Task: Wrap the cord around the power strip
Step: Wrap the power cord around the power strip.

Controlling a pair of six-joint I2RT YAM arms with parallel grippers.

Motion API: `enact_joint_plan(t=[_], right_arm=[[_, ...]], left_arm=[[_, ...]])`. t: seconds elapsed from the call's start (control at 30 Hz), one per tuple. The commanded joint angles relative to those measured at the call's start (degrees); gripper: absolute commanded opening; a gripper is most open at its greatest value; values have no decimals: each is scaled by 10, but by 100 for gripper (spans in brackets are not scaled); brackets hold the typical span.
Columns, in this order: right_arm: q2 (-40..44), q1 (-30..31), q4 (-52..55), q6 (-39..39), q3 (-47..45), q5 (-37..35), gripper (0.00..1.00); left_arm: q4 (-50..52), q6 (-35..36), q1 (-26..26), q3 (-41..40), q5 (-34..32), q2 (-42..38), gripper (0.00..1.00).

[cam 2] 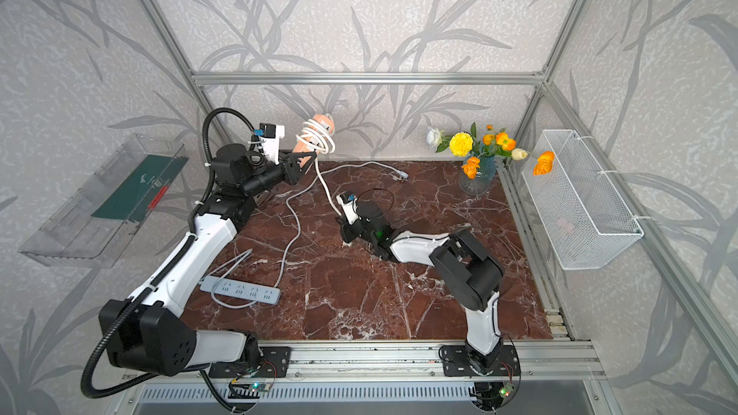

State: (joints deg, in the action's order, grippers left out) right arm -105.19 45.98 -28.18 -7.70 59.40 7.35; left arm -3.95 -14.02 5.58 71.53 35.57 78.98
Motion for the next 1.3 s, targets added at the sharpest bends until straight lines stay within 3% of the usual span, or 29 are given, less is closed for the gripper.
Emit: enact_joint_plan(t=[0.0,0.17,0.27,0.4,0.63,0.73,1.0,1.13,1.27], right_arm=[[94,23,107,123,-42,-28,0],[200,28,205,210,-62,-66,0],[235,27,250,272,-21,-92,0],[239,27,268,359,69,-145,0],[156,-11,292,465,255,-140,0],[115,-74,346,436,330,-71,0],[-33,-181,434,356,477,115,0],[-72,-219,387,261,469,192,0],[-74,-226,289,152,398,254,0]], left_arm=[[47,57,-33,45,-85,23,0],[156,166,-34,70,-141,65,0],[200,211,-21,63,-163,75,0],[258,276,34,55,-188,77,0],[316,303,128,29,-105,58,0],[328,296,151,12,-53,29,0],[315,267,169,-30,202,-63,0],[258,217,170,-26,271,-84,0],[78,96,166,-39,296,-104,0]])
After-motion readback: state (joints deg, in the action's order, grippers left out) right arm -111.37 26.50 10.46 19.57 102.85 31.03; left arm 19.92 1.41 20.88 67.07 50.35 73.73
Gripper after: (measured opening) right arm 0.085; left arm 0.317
